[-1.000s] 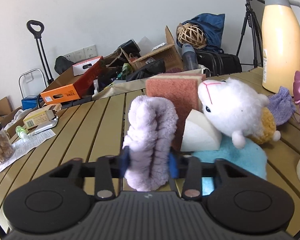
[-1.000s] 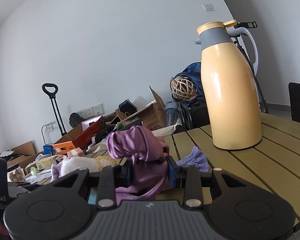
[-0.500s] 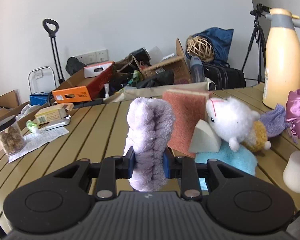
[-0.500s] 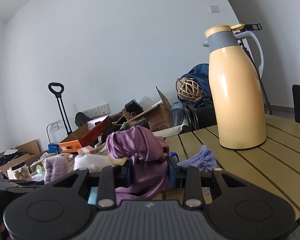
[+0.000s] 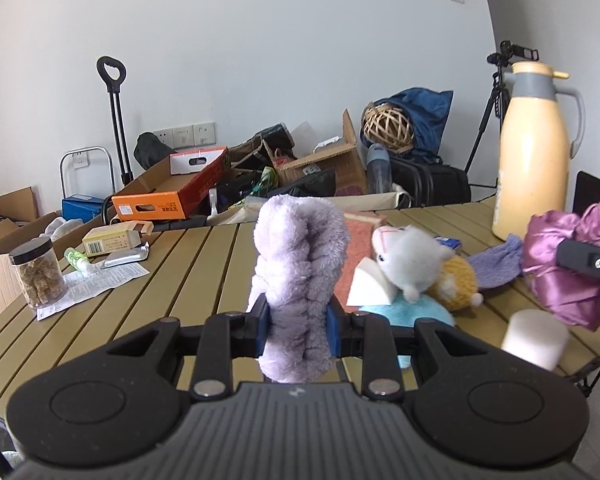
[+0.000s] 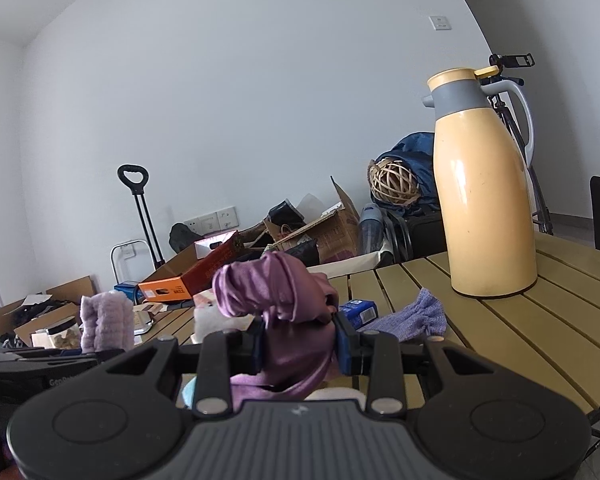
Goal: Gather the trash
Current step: 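Lift both held items off the table and carry them toward the black bin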
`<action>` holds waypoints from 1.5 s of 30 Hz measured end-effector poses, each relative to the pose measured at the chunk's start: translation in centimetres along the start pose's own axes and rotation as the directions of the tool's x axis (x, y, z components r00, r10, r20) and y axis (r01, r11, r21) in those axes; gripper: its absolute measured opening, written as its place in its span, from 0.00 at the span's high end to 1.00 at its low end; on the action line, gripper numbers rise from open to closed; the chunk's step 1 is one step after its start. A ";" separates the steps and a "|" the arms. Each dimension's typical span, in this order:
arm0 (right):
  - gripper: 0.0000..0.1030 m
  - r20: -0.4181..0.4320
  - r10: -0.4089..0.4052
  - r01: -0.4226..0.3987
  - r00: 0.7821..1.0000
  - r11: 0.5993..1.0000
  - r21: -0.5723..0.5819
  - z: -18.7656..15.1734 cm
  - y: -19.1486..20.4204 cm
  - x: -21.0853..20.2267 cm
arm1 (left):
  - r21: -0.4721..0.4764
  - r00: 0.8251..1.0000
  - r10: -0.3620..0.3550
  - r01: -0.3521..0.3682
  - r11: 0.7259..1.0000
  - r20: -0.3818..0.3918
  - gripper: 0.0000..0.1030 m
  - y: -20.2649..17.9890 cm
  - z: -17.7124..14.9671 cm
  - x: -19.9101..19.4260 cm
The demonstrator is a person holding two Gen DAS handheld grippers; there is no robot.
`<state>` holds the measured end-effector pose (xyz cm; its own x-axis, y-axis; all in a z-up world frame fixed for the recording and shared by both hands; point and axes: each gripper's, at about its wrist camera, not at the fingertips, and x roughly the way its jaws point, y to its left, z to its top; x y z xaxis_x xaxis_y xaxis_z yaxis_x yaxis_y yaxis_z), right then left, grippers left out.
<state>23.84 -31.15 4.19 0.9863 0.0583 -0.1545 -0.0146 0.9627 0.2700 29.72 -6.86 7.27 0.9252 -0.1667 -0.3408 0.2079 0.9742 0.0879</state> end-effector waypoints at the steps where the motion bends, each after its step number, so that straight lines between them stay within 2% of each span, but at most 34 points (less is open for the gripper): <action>1: 0.68 -0.001 0.003 -0.003 1.000 1.000 -0.002 0.0 0.2 -0.3 | -0.002 1.000 -0.003 0.003 1.000 0.003 0.72 0.0 0.0 -0.5; 14: 0.68 -0.027 0.040 -0.040 0.999 0.999 -0.026 -0.7 2.4 -4.1 | -0.005 0.999 -0.033 0.033 0.999 0.009 0.72 -0.6 -1.4 -6.6; 22: 0.68 -0.049 0.027 -0.031 0.998 0.996 -0.079 -1.0 4.6 -8.1 | -0.021 0.998 -0.051 0.052 0.998 0.033 0.72 -0.4 -2.2 -11.5; 27: 0.68 -0.061 0.021 -0.027 0.998 0.995 -0.099 -1.6 6.1 -10.9 | -0.035 0.999 -0.052 0.053 0.998 0.008 0.72 0.0 -3.7 -14.1; 34: 0.68 -0.143 0.039 -0.054 0.989 0.993 -0.107 -3.8 7.6 -13.6 | -0.051 0.996 -0.075 0.073 0.996 -0.040 0.72 0.1 -6.6 -17.1; 45: 0.68 -0.192 0.022 -0.045 0.981 0.992 -0.116 -5.8 7.9 -16.0 | -0.072 0.991 -0.100 0.093 0.993 -0.094 0.72 -0.5 -9.4 -18.3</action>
<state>7.01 -22.94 3.33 0.9358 0.1288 -0.3282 -0.0775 0.9833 0.1649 9.69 -2.90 4.66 0.8660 -0.2481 -0.4341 0.2701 0.9628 -0.0116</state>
